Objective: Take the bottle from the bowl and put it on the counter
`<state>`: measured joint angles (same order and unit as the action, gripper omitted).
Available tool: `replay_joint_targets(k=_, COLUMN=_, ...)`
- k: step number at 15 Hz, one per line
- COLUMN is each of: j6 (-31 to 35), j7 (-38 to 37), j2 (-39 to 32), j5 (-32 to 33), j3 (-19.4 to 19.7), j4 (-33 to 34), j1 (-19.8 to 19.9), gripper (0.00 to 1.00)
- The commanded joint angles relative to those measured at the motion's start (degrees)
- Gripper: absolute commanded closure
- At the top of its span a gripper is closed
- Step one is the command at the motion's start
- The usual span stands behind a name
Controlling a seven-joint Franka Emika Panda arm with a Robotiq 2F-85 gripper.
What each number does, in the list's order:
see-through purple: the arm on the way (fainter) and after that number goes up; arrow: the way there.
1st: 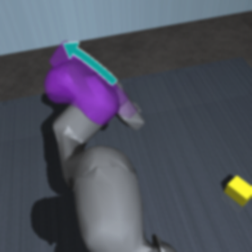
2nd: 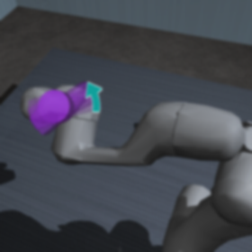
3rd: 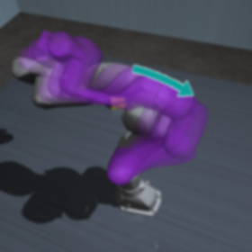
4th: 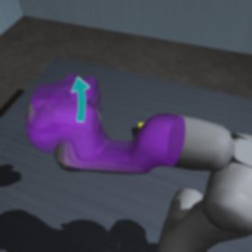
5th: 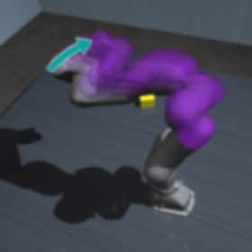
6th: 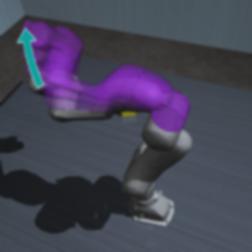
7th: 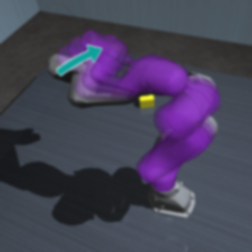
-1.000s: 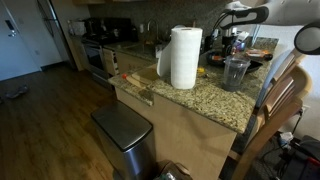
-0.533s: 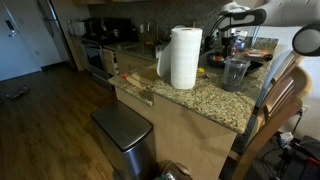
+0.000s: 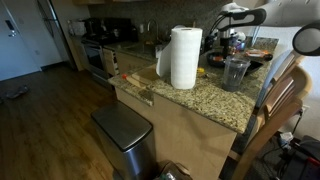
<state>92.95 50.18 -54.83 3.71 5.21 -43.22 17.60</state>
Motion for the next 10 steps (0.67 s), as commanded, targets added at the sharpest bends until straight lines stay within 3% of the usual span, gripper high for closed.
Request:
replay_joint_targets(k=1, j6=0.6, j7=-1.2, j2=0.2, j5=-0.5, j3=-0.2, j4=-0.2, j1=0.0, gripper=0.00)
replay_joint_targets(k=6, j6=9.9, j7=-14.0, j2=0.5, j5=-7.3, j3=-1.6, j4=-1.2, j1=-0.2, gripper=0.00)
replay_joint_targets(k=7, j6=6.5, j7=-10.4, j2=0.0, j5=-5.5, j3=-0.9, j4=0.0, j1=-0.3, gripper=0.00)
replay_joint_targets(k=10, j6=8.5, j7=-13.5, j2=0.0, j5=-6.4, j3=-1.2, j4=0.0, j1=-0.7, gripper=0.00)
